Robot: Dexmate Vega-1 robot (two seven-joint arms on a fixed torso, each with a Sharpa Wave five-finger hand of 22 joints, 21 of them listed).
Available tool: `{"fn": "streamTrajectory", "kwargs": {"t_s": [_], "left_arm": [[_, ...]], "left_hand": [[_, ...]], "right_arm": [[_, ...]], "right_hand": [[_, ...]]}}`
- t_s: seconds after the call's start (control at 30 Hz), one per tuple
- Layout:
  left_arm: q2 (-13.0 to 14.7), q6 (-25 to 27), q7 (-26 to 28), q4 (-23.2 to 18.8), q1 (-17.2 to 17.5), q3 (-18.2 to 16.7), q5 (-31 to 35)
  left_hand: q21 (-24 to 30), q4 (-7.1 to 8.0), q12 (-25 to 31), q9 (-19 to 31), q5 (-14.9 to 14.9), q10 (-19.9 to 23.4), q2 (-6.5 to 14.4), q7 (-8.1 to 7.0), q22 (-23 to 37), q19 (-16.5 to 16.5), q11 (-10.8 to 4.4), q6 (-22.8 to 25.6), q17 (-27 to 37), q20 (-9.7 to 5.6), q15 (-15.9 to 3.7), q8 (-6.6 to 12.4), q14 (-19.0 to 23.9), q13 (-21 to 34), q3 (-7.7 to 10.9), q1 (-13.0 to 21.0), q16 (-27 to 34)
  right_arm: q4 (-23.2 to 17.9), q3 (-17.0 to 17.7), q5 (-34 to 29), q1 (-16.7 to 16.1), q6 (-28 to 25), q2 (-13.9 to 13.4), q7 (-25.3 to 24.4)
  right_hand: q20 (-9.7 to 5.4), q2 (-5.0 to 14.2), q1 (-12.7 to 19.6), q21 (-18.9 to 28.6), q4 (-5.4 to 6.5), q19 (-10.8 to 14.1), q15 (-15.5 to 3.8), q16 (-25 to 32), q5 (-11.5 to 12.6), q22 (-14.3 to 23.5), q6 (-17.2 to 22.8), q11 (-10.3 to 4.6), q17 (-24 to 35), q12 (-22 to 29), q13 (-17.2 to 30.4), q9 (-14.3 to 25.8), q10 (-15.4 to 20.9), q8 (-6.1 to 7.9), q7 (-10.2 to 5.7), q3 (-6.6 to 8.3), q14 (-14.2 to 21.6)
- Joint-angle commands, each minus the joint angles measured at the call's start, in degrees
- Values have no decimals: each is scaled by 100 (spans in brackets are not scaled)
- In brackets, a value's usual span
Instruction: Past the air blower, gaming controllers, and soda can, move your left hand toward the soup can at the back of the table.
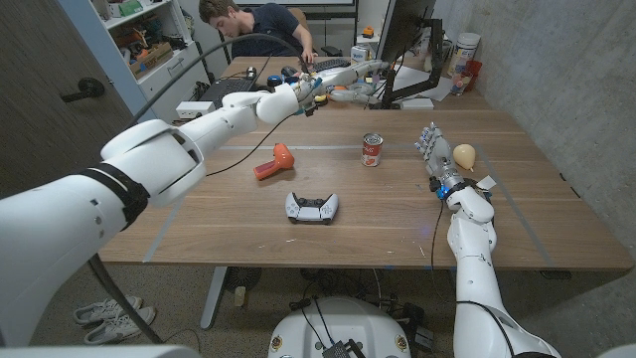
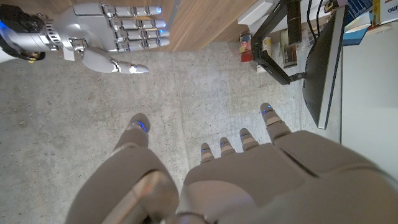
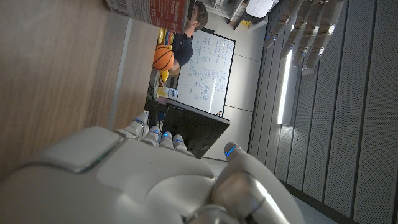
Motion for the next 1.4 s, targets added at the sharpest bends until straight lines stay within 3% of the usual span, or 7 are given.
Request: {"fn": "streamTrajectory", "kwargs": {"t_s": [0.03, 0.27, 0.57, 1.1, 1.4], "left_arm": [[-398, -14, -237, 790, -281, 668, -180], [-528, 27, -596, 945, -372, 955, -350], [-556, -38, -963, 854, -384, 1159, -456], [-278, 350, -1021, 121, -261, 1330, 78], [-339, 530, -1038, 223, -270, 1377, 230]], "left_hand": [[-11, -11, 12, 25, 42, -1108, 5, -25, 15, -20, 30, -320, 13, 33, 22, 44, -273, 31, -34, 89, -19], [-17, -8, 58, 27, 48, -1043, -10, -24, 15, -36, 24, -344, 15, 33, 32, 44, -260, 33, -55, 110, 3], [-18, 0, 95, 31, 57, -988, -35, -25, 17, -46, 11, -369, 20, 33, 9, 48, -215, 35, -90, 136, 39], [-21, 13, 102, 35, 65, -996, -63, -25, 18, -62, 15, -381, 25, 34, 41, 56, -231, 37, -132, 150, 50], [-35, 24, 98, 38, 74, -1031, -80, -25, 15, -101, 32, -384, 30, 33, 128, 66, -323, 39, -167, 168, 33]], "right_arm": [[5, 35, 32, -16, 31, -5, -7], [15, 62, 53, -21, 56, -17, -2], [84, 82, 77, 12, 80, -41, 23], [77, 102, 78, -4, 87, -68, 42], [34, 99, 64, -31, 63, -62, 39]], "right_hand": [[23, 562, 7, -41, -17, -292, 39, -28, 25, 28, -510, 33, 6, 26, 27, 9, -182, 54, 47, 14, -596], [17, 562, 5, -48, -17, -288, 52, -25, 24, 27, -500, 40, 5, 29, 27, 9, -172, 56, 68, 10, -585], [12, 562, 5, -56, -17, -286, 63, -25, 24, 27, -499, 41, 5, 27, 27, 9, -172, 55, 80, 5, -578], [5, 560, 3, -72, -17, -283, 82, -28, 22, 27, -492, 42, 5, 27, 27, 9, -164, 55, 95, -4, -576], [3, 555, 2, -85, -18, -292, 97, -33, 20, 27, -496, 30, 5, 25, 27, 9, -166, 51, 91, -11, -582]]}}
